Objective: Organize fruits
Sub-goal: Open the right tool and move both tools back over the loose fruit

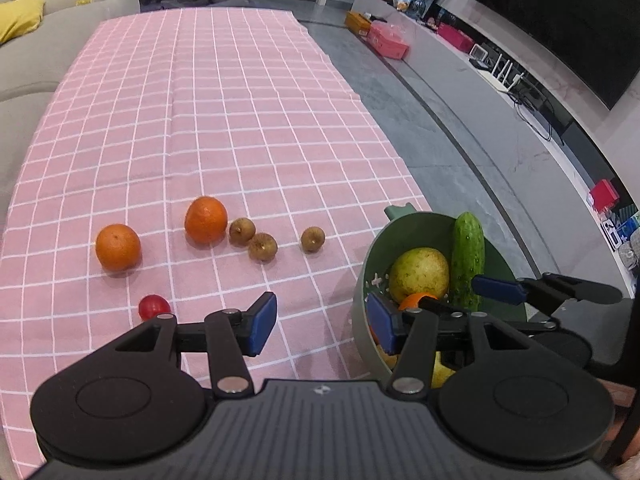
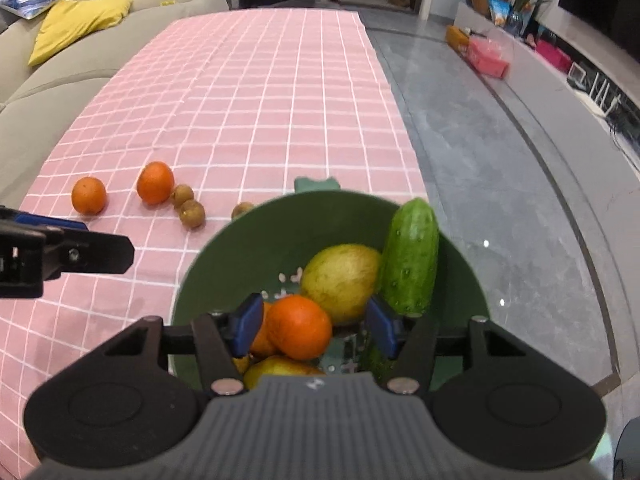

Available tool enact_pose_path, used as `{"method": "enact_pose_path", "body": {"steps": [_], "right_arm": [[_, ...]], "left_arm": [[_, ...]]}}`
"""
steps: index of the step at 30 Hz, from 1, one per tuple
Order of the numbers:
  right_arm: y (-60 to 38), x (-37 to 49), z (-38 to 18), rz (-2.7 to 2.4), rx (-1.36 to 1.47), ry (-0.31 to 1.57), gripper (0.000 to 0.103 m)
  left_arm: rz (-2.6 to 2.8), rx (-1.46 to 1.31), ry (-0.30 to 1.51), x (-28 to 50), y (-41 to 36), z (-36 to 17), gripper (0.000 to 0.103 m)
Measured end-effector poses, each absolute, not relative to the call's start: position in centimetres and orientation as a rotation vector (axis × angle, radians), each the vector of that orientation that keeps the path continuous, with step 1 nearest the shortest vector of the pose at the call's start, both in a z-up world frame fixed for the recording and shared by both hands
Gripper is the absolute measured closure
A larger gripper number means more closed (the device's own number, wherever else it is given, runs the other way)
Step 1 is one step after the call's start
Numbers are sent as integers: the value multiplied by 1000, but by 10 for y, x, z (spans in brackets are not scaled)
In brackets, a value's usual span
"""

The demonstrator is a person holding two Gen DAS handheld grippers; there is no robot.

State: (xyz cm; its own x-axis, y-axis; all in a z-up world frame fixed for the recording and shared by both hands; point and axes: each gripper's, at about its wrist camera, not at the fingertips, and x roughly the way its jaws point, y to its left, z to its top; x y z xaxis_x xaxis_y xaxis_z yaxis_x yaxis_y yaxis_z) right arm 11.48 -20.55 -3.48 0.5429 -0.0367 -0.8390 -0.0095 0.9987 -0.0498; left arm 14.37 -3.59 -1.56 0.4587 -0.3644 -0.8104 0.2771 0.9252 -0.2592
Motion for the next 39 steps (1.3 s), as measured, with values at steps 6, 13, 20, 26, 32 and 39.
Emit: {"method": "enact_pose_path", "body": {"steps": [6, 13, 20, 26, 32, 39], "right_arm": [[-195, 109, -14, 7, -95, 911, 42], [-174, 108, 3, 86, -154, 814, 38], [-154, 107, 3, 192, -262, 763, 38], [-152, 114, -5, 254, -292, 755, 38], [-154, 129, -10, 299, -299, 752, 40], [-147, 162, -19, 332, -228, 774, 47]], "left_arm": [[-381, -93, 950, 138, -26, -3, 41], [-351, -101, 871, 135, -12, 8, 41], [-312, -105, 856, 138, 8, -1, 41], [-282, -94, 879, 142, 20, -16, 41], [-238, -77, 909, 154, 23, -33, 42], [-155, -115, 864, 166, 42, -44, 42]]}}
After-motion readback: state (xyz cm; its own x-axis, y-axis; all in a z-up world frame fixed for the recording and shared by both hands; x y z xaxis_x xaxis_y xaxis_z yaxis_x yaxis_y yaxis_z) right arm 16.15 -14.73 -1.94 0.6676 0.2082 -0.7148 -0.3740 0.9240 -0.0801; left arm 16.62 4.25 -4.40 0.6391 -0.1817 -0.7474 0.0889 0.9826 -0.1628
